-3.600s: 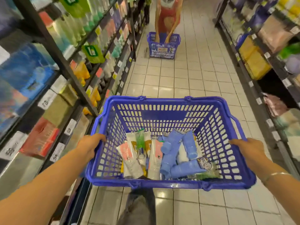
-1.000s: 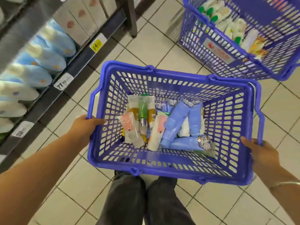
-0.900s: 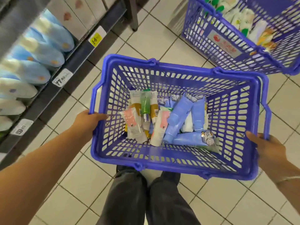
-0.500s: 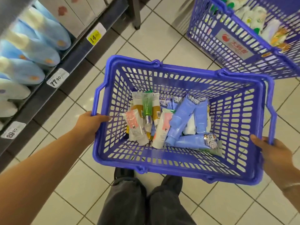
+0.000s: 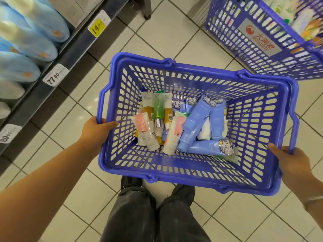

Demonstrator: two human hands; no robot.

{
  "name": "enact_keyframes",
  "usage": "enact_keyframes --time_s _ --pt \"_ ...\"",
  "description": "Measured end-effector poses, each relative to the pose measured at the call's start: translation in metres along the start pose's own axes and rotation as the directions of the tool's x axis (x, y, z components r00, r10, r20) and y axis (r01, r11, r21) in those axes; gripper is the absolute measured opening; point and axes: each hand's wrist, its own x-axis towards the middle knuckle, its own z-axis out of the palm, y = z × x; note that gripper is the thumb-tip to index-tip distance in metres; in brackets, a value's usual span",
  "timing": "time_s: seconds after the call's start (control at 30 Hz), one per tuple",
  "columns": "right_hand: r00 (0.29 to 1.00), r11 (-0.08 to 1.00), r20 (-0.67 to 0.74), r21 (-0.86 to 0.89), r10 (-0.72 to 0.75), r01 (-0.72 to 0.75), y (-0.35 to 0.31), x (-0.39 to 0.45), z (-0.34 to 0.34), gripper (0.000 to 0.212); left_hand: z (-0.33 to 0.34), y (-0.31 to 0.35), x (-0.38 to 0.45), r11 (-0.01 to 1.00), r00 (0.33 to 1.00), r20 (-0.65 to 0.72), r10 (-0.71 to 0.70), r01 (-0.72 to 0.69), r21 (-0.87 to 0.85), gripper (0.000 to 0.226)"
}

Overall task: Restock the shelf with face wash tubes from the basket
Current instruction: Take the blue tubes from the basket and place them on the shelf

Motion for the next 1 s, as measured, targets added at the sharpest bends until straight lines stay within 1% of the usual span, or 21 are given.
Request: enact_keyframes --time_s 0.03,0.07,0.17,0.27,0.33,0.4,0.47,0.53,0.6,0.63,0.7,0.77,0.83,0.9,0.97,1.0 --pt "1.0 0.999 -0.01 -0.042 -0.001 0.001 -0.001 0.001 0.001 0.034 0.001 -0.001 -0.002 1.0 1.0 -0.015 0.005 -0.005 0.015 0.023" --pt "1.0 0.997 -0.015 -0.08 -0.01 0.008 -0.001 0.001 0.002 0.037 0.001 -0.001 -0.003 1.0 1.0 -0.031 0.005 -0.004 0.028 0.027" --pt "0.998 0.981 -0.026 -0.191 -0.054 0.048 -0.001 0.002 0.002 0.029 0.003 -0.001 -0.007 0.998 0.997 -0.073 -0.001 0.006 0.062 0.035" --pt "0.992 0.934 -0.071 -0.349 -0.103 0.072 0.001 0.001 -0.001 0.033 0.004 0.001 -0.014 0.996 0.988 -0.152 -0.005 0.019 0.092 0.04" --pt "0.974 0.889 -0.109 -0.44 -0.197 0.13 0.001 -0.006 -0.003 0.038 0.005 0.004 -0.021 0.991 0.97 -0.235 0.055 -0.025 0.129 0.048" --pt "0.93 0.839 -0.158 -0.5 -0.333 0.216 0.001 -0.018 -0.004 0.046 0.005 0.008 -0.03 0.981 0.94 -0.309 0.146 -0.097 0.168 0.053" --pt "0.888 0.801 -0.144 -0.512 -0.437 0.312 0.001 -0.029 -0.003 0.041 0.009 0.013 -0.042 0.97 0.925 -0.315 0.214 -0.164 0.178 0.048" --pt "0.884 0.798 -0.054 -0.46 -0.464 0.39 0.0 -0.037 0.002 0.029 0.019 0.017 -0.054 0.958 0.935 -0.24 0.26 -0.219 0.187 0.033" --pt "0.878 0.791 0.044 -0.413 -0.478 0.451 -0.002 -0.041 0.013 0.02 0.035 0.02 -0.06 0.945 0.952 -0.115 0.284 -0.257 0.202 0.018" --pt "0.872 0.782 0.092 -0.404 -0.481 0.475 -0.003 -0.04 0.021 0.019 0.047 0.02 -0.061 0.938 0.956 -0.038 0.29 -0.276 0.211 0.013" --pt "0.874 0.78 0.193 -0.395 -0.446 0.485 -0.004 -0.033 0.04 0.022 0.075 0.021 -0.059 0.919 0.95 0.118 0.29 -0.311 0.243 0.011" --pt "0.89 0.8 0.267 -0.396 -0.371 0.452 -0.003 -0.016 0.063 0.027 0.106 0.019 -0.051 0.91 0.935 0.224 0.274 -0.327 0.254 0.015" --pt "0.913 0.837 0.29 -0.388 -0.287 0.386 -0.001 0.002 0.085 0.033 0.139 0.016 -0.041 0.904 0.925 0.268 0.269 -0.339 0.26 0.02" --pt "0.926 0.852 0.291 -0.393 -0.241 0.345 0.004 0.02 0.106 0.041 0.17 0.014 -0.03 0.894 0.914 0.289 0.286 -0.363 0.264 0.018" --pt "0.935 0.85 0.277 -0.415 -0.223 0.326 0.01 0.037 0.124 0.048 0.199 0.014 -0.021 0.851 0.889 0.313 0.333 -0.427 0.306 0.013" --pt "0.94 0.856 0.266 -0.413 -0.214 0.312 0.013 0.043 0.133 0.052 0.213 0.014 -0.017 0.811 0.87 0.338 0.359 -0.47 0.348 0.019"
